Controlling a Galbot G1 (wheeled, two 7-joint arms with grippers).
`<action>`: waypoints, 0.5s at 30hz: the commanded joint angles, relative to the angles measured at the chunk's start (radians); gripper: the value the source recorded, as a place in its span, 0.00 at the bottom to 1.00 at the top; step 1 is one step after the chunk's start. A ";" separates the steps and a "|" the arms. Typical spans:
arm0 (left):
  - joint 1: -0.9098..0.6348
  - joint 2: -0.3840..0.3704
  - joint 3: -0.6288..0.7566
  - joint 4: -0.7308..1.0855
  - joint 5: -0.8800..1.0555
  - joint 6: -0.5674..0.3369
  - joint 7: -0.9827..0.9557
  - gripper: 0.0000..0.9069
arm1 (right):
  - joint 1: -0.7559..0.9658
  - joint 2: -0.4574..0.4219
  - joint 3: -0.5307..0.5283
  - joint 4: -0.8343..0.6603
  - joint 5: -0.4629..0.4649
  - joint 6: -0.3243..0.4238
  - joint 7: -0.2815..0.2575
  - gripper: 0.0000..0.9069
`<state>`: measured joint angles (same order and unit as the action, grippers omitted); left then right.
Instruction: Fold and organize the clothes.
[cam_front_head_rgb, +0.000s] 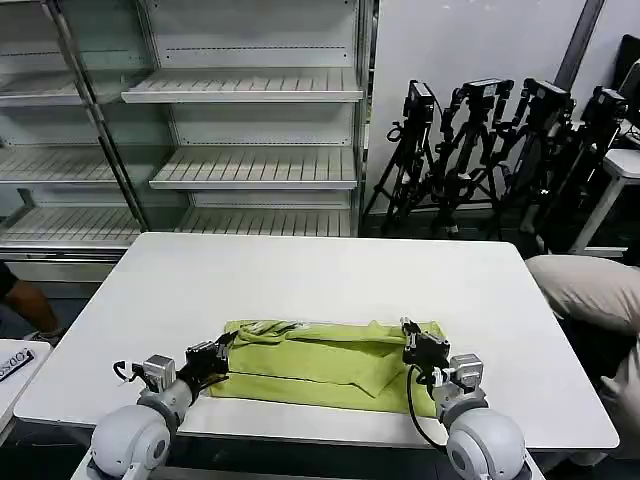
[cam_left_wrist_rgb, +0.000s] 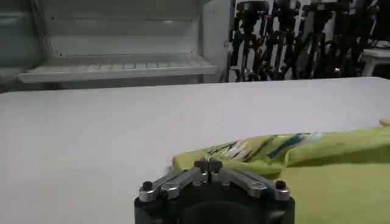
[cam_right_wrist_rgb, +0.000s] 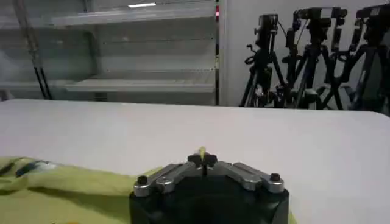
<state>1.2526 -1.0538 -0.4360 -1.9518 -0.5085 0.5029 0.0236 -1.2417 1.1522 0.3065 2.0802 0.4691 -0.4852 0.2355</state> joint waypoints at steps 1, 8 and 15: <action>0.055 0.004 -0.008 -0.035 0.025 -0.014 -0.002 0.01 | -0.063 0.002 0.016 0.040 -0.007 0.009 0.000 0.00; 0.030 0.013 -0.014 -0.020 0.023 -0.008 -0.003 0.01 | -0.065 0.000 0.026 0.053 0.001 0.006 0.001 0.00; 0.024 0.017 -0.014 -0.006 0.021 0.002 -0.002 0.01 | -0.080 -0.004 0.028 0.061 0.000 0.001 0.002 0.00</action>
<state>1.2701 -1.0391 -0.4502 -1.9596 -0.4937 0.5021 0.0213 -1.3026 1.1475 0.3299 2.1288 0.4701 -0.4840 0.2361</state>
